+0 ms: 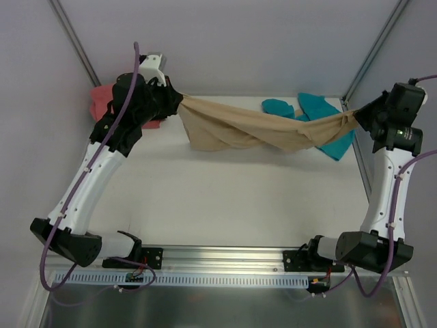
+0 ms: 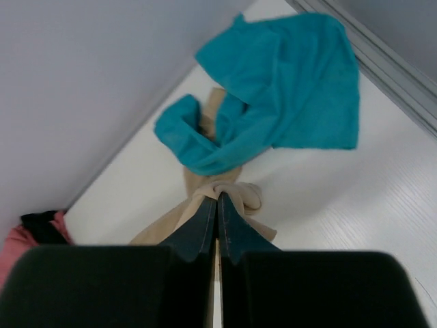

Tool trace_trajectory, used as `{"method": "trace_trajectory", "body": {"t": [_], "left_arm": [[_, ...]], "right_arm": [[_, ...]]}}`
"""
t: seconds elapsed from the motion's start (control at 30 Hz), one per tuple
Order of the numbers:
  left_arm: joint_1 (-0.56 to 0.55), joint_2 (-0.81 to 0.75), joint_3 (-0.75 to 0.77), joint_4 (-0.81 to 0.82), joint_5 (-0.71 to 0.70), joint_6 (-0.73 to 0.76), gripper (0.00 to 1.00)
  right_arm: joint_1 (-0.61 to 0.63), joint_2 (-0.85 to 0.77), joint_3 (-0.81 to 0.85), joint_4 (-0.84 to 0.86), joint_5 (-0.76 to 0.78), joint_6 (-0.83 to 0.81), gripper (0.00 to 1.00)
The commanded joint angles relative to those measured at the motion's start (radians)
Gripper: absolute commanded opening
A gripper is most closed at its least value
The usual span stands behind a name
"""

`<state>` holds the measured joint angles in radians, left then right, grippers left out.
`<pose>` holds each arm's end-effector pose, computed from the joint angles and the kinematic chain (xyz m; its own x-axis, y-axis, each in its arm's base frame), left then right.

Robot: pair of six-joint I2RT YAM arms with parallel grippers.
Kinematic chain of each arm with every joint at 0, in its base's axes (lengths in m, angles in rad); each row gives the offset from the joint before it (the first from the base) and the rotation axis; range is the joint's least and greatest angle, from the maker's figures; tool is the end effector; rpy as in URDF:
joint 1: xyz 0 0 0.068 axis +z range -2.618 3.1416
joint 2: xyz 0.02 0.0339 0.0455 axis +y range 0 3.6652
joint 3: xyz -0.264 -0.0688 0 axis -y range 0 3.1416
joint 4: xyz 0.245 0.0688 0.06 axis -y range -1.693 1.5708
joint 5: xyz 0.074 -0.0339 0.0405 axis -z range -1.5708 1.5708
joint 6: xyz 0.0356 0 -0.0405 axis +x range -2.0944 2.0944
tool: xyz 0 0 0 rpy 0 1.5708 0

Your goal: Fold and stack the t-shirts

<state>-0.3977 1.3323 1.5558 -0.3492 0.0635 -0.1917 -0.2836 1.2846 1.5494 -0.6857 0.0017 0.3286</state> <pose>0.2682 -0.1151 0.4691 -0.1982 -0.1230 -0.9724 0.4144 0.8886 -0.1968 0.2556 -0.0746 0.4440 -0.2805 0.4179 -0.8641 0.3928 0.8714 0.2939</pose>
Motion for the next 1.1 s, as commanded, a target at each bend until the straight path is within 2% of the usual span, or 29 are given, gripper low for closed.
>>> {"method": "trace_trajectory", "body": {"t": [0.0,0.17,0.43,0.63,1.07], "left_arm": [[0.010,-0.062,0.013,-0.048,-0.056,0.054,0.00],[0.010,-0.154,0.036,-0.039,-0.119,0.083,0.00],[0.010,-0.269,0.092,-0.042,-0.148,0.141,0.00],[0.008,-0.280,0.245,-0.079,-0.156,0.182,0.00],[0.008,-0.407,0.417,-0.186,-0.128,0.173,0.00]], "right_arm": [[0.004,-0.028,0.167,0.067,-0.071,-0.022,0.00],[0.003,0.002,0.397,0.095,-0.107,-0.046,0.01],[0.001,-0.018,0.586,0.107,-0.207,-0.054,0.00],[0.001,-0.022,0.788,0.028,-0.218,-0.098,0.01],[0.001,-0.248,0.799,-0.107,-0.120,-0.108,0.00]]}}
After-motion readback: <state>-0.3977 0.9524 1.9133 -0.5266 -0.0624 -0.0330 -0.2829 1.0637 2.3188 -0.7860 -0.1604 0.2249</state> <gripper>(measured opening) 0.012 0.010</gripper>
